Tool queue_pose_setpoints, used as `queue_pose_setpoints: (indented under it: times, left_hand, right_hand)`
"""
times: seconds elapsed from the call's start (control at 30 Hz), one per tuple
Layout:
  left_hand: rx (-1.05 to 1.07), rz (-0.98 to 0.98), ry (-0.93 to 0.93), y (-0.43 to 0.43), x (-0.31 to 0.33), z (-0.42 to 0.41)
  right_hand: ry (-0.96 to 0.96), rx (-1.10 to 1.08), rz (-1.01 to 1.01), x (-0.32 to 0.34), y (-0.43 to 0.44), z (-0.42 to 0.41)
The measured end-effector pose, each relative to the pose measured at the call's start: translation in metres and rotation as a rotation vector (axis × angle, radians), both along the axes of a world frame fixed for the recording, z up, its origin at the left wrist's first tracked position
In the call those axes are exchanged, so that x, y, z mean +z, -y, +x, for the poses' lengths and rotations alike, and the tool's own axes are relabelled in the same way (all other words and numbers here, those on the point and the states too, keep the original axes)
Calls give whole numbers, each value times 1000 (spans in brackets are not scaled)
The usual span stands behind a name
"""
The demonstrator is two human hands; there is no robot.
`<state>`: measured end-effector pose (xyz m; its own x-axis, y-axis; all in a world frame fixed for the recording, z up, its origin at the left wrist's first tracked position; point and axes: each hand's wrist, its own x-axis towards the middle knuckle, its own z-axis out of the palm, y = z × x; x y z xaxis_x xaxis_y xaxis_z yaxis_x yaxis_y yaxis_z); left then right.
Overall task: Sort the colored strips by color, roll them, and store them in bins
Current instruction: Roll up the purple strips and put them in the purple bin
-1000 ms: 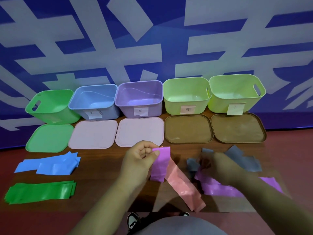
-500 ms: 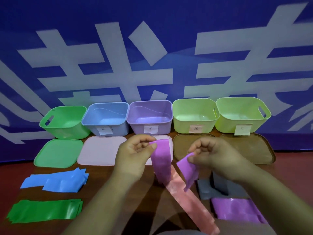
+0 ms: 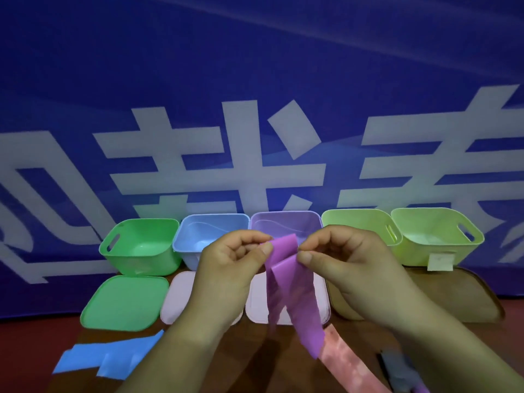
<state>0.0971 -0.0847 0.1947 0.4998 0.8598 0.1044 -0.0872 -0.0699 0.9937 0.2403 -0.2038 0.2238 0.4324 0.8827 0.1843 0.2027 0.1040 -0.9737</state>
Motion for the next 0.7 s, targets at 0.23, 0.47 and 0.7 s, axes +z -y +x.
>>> queue_pose_setpoints:
  times: [0.23, 0.47, 0.7]
  left_hand:
    - [-33, -43, 30, -22, 5, -31]
    - [-103, 17, 27, -36, 10, -46]
    - [-144, -30, 72, -42, 13, -45]
  right_hand:
    - [97, -122, -7, 1, -25, -36]
    - [82, -154, 33, 4, -38, -51]
    - [77, -174, 125, 4, -43, -53]
